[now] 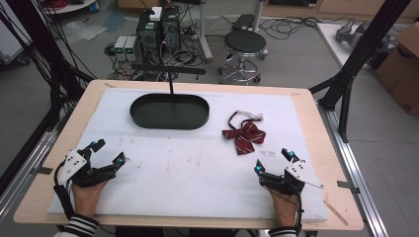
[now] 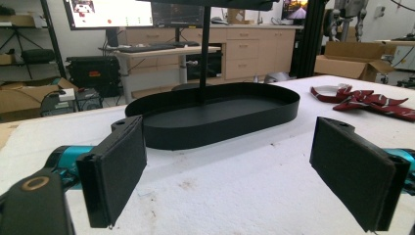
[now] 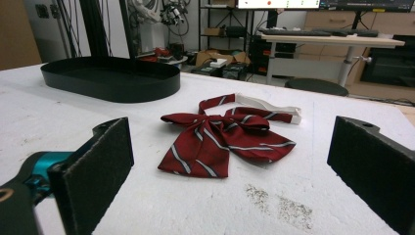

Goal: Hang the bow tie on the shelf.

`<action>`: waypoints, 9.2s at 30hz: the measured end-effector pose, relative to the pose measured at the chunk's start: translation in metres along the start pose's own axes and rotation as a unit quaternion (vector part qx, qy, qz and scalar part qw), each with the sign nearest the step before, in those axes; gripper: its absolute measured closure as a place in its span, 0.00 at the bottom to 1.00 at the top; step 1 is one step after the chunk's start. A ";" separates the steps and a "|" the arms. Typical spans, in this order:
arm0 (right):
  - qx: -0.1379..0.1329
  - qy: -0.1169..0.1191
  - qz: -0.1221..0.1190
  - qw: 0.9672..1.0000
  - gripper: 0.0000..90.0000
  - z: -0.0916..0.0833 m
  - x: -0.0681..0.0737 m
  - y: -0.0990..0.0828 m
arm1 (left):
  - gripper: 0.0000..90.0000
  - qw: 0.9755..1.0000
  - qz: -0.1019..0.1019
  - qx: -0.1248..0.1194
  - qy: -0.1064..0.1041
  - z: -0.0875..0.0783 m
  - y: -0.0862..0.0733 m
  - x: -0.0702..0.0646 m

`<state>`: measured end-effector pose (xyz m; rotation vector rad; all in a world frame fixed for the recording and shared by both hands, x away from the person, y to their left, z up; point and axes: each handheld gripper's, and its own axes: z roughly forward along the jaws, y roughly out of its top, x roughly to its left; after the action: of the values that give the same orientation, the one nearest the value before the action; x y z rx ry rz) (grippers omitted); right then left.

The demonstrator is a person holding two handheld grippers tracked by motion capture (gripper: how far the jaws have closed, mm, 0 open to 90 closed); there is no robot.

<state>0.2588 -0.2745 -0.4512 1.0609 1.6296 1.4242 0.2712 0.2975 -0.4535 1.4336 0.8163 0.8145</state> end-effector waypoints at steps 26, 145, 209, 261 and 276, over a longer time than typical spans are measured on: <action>0.051 0.006 -0.022 0.998 0.02 0.010 0.003 0.004 | 0.16 1.000 0.003 -0.004 0.003 0.000 0.000 -0.001; 0.534 0.010 0.030 0.845 0.69 0.251 -0.024 0.081 | 0.16 1.000 0.007 -0.002 0.008 0.000 0.000 -0.002; 0.297 0.087 0.007 0.951 0.98 0.206 -0.010 0.143 | 0.16 1.000 0.007 -0.003 0.009 0.000 0.000 -0.002; 0.123 0.189 -0.041 0.973 0.98 0.203 0.054 0.213 | 0.16 1.000 0.008 -0.002 0.009 0.000 0.000 -0.002; 0.107 0.210 -0.053 0.970 0.98 0.204 0.072 0.232 | 0.16 1.000 0.007 -0.003 0.009 0.000 0.000 -0.002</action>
<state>0.4430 -0.1143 -0.2487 0.8058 2.1494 1.4968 0.2702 0.2958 -0.4537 1.4301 0.8164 0.8410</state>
